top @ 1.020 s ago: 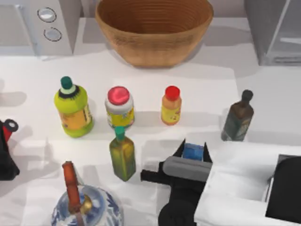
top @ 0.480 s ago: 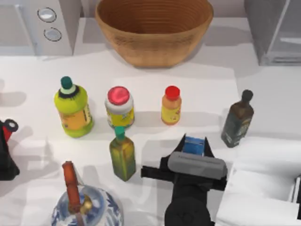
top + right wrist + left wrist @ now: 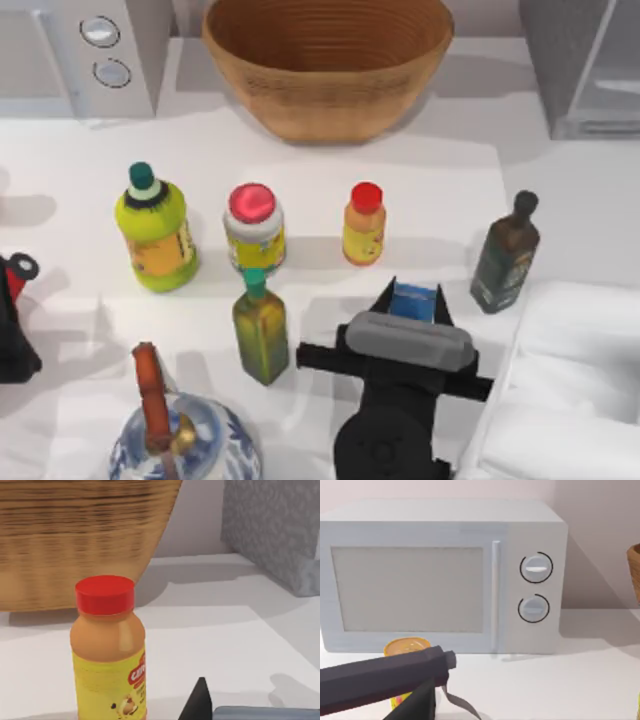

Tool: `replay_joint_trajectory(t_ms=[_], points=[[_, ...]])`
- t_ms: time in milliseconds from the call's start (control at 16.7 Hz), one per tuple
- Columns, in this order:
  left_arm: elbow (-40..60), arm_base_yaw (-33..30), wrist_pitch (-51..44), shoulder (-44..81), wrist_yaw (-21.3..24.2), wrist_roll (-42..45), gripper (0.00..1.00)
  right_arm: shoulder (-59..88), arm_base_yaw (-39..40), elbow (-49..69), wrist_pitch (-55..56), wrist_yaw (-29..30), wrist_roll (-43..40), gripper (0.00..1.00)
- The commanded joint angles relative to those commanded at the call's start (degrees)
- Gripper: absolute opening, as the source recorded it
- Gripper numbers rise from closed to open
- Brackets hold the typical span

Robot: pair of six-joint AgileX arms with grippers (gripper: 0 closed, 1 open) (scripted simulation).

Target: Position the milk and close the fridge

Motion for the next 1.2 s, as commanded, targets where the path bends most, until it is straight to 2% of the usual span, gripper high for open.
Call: replay_joint_trajectory(t_ms=[180,360,660,1020,1200], points=[[0.00,0.00,0.00,0.00,0.00,0.00,1.00,-1.70,-0.73,-0.75,0.02,-1.90,-0.11,0.00],[0.00,0.00,0.00,0.00,0.00,0.00,1.00,-7.32,-3.53,-2.35,-0.16,-9.20,-0.32,0.00],[0.00,0.00,0.00,0.00,0.00,0.00,1.00,-20.28,-14.74,-4.59,-2.20,-29.13,0.48,0.00],[0.00,0.00,0.00,0.00,0.00,0.00,1.00,-33.87,-39.11,-9.65,-9.70,-54.93,1.36,0.00],[0.00,0.00,0.00,0.00,0.00,0.00,1.00,-38.57,-51.36,-12.80,-14.84,-66.00,0.20,0.00]])
